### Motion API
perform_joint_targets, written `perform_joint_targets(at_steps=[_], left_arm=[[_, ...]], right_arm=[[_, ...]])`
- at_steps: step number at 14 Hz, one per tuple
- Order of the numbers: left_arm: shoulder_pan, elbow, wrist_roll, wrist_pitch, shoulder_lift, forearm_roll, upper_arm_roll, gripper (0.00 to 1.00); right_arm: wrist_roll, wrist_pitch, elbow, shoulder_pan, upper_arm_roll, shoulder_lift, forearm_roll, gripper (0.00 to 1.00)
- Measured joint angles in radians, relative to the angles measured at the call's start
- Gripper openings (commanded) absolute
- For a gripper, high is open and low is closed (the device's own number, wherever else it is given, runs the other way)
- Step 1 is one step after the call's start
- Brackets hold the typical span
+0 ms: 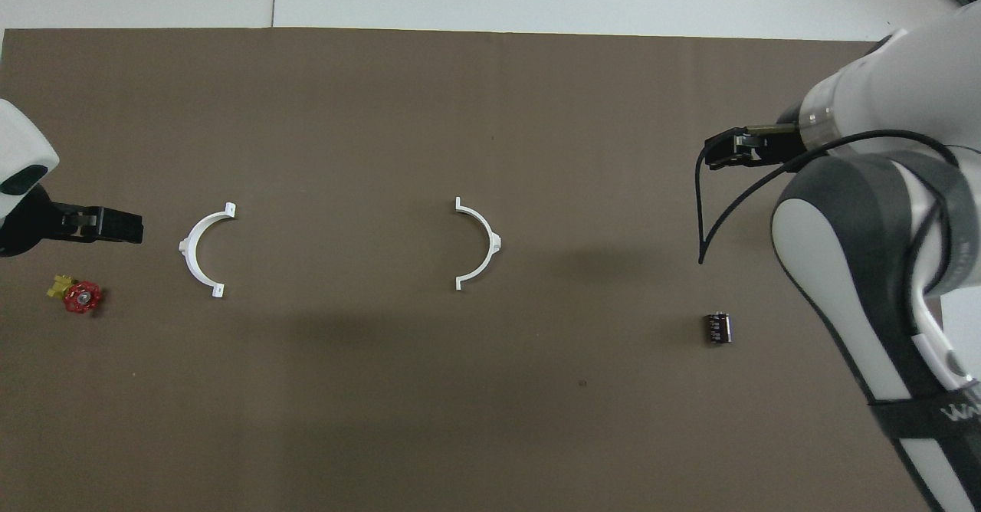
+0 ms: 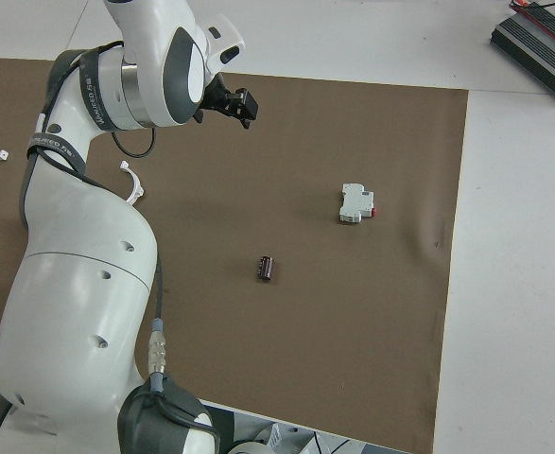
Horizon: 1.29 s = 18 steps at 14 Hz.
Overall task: Assemble drain pipe with both arms
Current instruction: 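Grasp the other white clamp half with the left gripper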
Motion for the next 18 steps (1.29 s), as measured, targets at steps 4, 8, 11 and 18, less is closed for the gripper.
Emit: perform_joint_targets(at_steps=[4,8,11,18], left_arm=[[0.011,-0.124,-0.026,0.105,-0.053,0.000,0.005,1.00],[0.019,-0.222,-0.078,0.236,-0.058,0.000,0.005,1.00],[0.038,-0.258,-0.161,0.276,-0.041,-0.002,0.007,1.00],[0.045,-0.342,-0.309,0.490,0.078,-0.005,0.006,1.00]], right_arm=[[-0.113,-0.142,0.000,-0.107,0.000,-0.071,0.000,1.00],[-0.187,-0.228,0.001,-0.182,-0.001,-0.124,-0.001,1.00],[-0.200,-0.239,0.006,-0.177,0.014,-0.137,-0.056,1.00],[-0.202,-0.292,0.024,-0.174,0.021,-0.137,0.008,1.00]])
